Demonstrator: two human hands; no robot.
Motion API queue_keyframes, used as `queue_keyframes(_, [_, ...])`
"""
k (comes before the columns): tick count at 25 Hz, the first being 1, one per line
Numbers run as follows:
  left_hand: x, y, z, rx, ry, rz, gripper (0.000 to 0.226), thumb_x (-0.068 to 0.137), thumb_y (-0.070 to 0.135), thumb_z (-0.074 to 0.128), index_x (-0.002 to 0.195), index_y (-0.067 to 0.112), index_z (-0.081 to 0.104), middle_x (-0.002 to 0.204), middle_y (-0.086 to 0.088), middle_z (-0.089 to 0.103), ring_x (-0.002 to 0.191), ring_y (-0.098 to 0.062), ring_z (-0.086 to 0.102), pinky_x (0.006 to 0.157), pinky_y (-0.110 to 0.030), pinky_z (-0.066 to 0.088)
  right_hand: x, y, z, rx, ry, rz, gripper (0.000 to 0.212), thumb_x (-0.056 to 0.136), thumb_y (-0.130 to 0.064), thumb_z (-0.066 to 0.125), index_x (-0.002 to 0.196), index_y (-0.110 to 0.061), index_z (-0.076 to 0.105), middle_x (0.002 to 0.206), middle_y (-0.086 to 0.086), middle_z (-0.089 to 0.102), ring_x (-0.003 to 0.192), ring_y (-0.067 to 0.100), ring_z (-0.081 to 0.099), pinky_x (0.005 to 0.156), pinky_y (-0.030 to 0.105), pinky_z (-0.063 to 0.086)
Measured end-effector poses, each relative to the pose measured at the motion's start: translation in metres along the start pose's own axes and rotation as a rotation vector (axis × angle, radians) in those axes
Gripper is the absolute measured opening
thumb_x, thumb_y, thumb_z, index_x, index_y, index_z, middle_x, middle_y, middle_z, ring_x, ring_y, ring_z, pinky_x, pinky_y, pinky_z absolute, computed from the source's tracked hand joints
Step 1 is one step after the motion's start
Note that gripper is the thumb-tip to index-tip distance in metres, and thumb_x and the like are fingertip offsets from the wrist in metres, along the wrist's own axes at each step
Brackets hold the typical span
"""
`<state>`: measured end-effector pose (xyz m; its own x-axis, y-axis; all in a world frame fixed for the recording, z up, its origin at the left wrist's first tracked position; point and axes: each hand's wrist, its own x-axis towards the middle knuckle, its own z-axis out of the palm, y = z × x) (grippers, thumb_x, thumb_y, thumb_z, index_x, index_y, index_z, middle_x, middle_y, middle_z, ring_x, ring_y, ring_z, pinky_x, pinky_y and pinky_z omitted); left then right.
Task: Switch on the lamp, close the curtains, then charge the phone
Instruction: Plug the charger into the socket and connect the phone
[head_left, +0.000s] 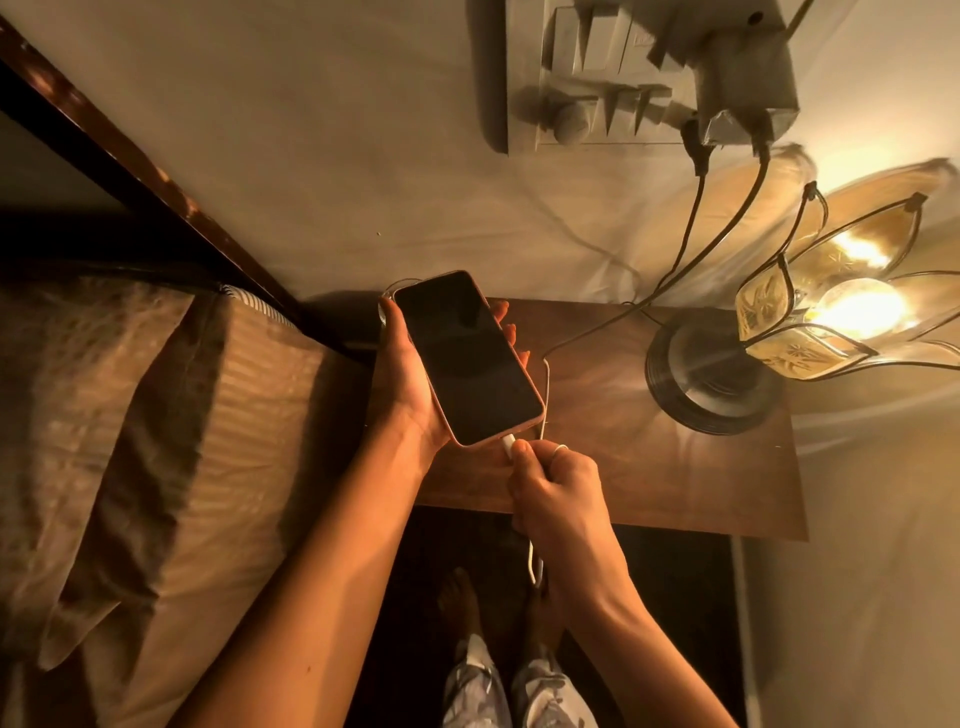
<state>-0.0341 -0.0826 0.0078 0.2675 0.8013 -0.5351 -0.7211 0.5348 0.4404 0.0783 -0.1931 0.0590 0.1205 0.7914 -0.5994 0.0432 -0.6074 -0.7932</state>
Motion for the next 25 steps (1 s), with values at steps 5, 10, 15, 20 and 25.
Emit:
queue_keyframes(5, [0.002, 0.002, -0.004, 0.053, 0.012, -0.032, 0.092, 0.074, 0.082, 0.027, 0.127, 0.011, 0.053, 0.111, -0.012, 0.069, 0.088, -0.028, 0.069, 0.082, -0.044, 0.054, -0.003, 0.001, 0.003, 0.006, -0.031, 0.019, 0.028, 0.094, -0.028, 0.049, 0.079, -0.014, 0.069, 0.053, -0.009, 0.053, 0.055, 0.007, 0.049, 0.059, 0.032, 0.041])
queue_keyframes(10, [-0.004, -0.003, -0.021, 0.160, 0.024, -0.134, 0.086, 0.078, 0.078, 0.022, 0.121, 0.015, 0.060, 0.120, -0.012, 0.066, 0.106, -0.031, 0.065, 0.085, -0.045, 0.055, -0.002, -0.001, -0.011, 0.053, -0.192, 0.122, 0.018, 0.091, -0.018, 0.049, 0.107, -0.024, 0.055, 0.099, -0.004, 0.067, 0.093, 0.011, 0.064, 0.090, 0.037, 0.051])
queue_keyframes(15, [-0.001, -0.019, -0.039, 0.258, 0.165, -0.254, 0.086, 0.079, 0.078, 0.017, 0.107, 0.014, 0.068, 0.113, -0.013, 0.067, 0.100, -0.029, 0.065, 0.084, -0.041, 0.053, 0.015, 0.005, -0.008, 0.511, -0.313, 0.411, 0.036, 0.092, 0.001, 0.031, 0.111, -0.008, 0.059, 0.093, 0.009, 0.068, 0.091, 0.021, 0.064, 0.076, 0.037, 0.053])
queue_keyframes(20, [0.024, -0.027, -0.067, 0.430, 0.432, -0.385, 0.092, 0.072, 0.084, 0.023, 0.111, 0.012, 0.065, 0.110, -0.015, 0.067, 0.098, -0.029, 0.064, 0.094, -0.044, 0.048, 0.047, 0.035, 0.001, 0.686, -0.298, 0.551, 0.032, 0.099, -0.007, 0.027, 0.105, -0.006, 0.059, 0.098, 0.014, 0.071, 0.092, 0.028, 0.066, 0.082, 0.043, 0.054])
queue_keyframes(25, [0.044, -0.042, -0.092, 0.566, 0.669, -0.324, 0.041, 0.094, 0.040, 0.041, 0.119, 0.013, 0.058, 0.116, -0.015, 0.065, 0.105, -0.031, 0.062, 0.095, -0.051, 0.050, 0.087, 0.048, 0.012, 0.651, -0.226, 0.597, 0.029, 0.099, -0.004, 0.026, 0.100, -0.011, 0.055, 0.101, 0.013, 0.064, 0.103, 0.034, 0.063, 0.084, 0.046, 0.053])
